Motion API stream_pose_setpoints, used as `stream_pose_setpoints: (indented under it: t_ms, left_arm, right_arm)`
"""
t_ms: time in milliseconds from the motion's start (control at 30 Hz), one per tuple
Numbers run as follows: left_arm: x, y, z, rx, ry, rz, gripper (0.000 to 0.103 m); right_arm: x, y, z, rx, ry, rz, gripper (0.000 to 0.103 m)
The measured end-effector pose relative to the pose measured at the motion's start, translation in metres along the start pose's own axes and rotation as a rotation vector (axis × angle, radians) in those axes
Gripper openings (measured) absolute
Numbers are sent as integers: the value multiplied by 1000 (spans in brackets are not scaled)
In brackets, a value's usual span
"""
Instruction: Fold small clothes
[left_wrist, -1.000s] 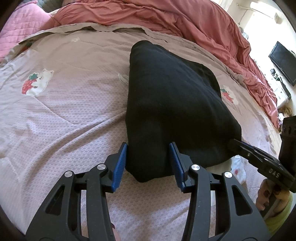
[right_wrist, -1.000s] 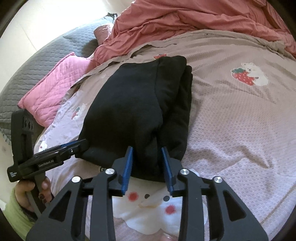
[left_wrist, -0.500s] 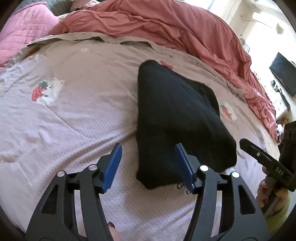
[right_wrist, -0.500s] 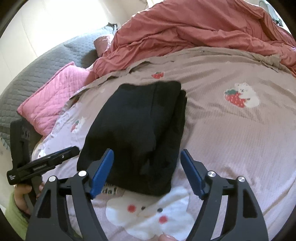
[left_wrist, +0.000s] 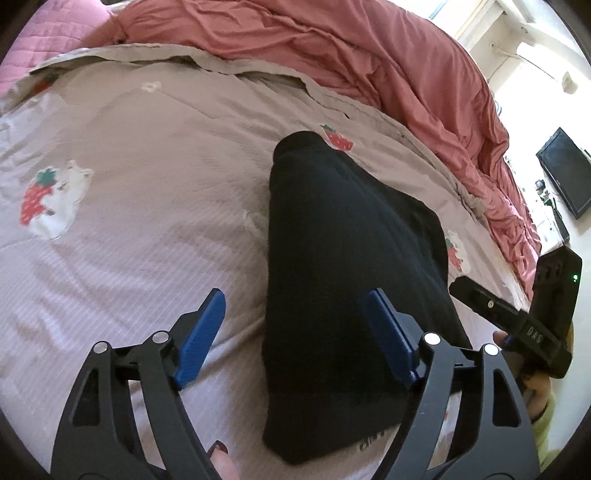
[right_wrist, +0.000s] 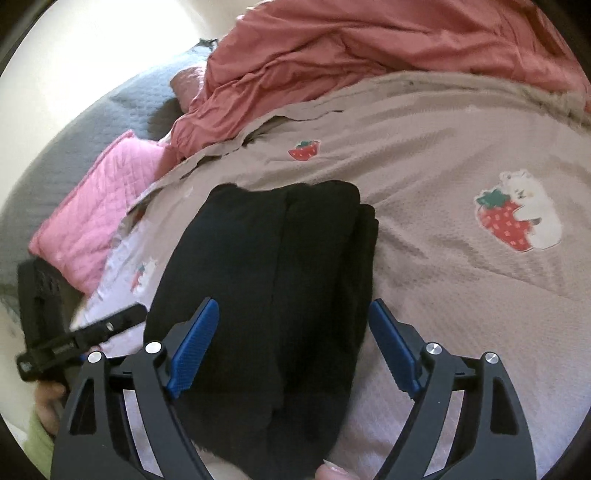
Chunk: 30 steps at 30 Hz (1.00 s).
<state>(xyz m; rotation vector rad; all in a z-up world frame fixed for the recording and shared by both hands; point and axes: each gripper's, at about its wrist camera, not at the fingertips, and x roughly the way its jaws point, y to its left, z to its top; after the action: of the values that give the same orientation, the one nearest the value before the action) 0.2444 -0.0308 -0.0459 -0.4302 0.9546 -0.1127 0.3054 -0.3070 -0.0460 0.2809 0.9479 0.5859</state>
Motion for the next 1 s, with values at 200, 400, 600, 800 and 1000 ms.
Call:
stream_pose_setpoints:
  t_ms: [200, 400, 600, 800, 1000]
  left_arm:
    - [28, 7, 10, -69, 55, -78, 82]
    - [49, 12, 9, -93, 91, -125, 84]
    - [53, 2, 7, -83, 100, -151, 61]
    - [27, -10, 12, -58, 45, -180, 52]
    - [7, -3, 17, -49, -20, -147, 52]
  right_arm:
    - [36, -25, 16, 112, 100, 105, 86]
    - [57, -21, 15, 75, 148, 126, 88]
    - [54, 1, 12, -53, 103, 76, 50]
    - [36, 13, 12, -100, 44, 64, 40]
    - [25, 28, 16, -110, 0, 88, 40]
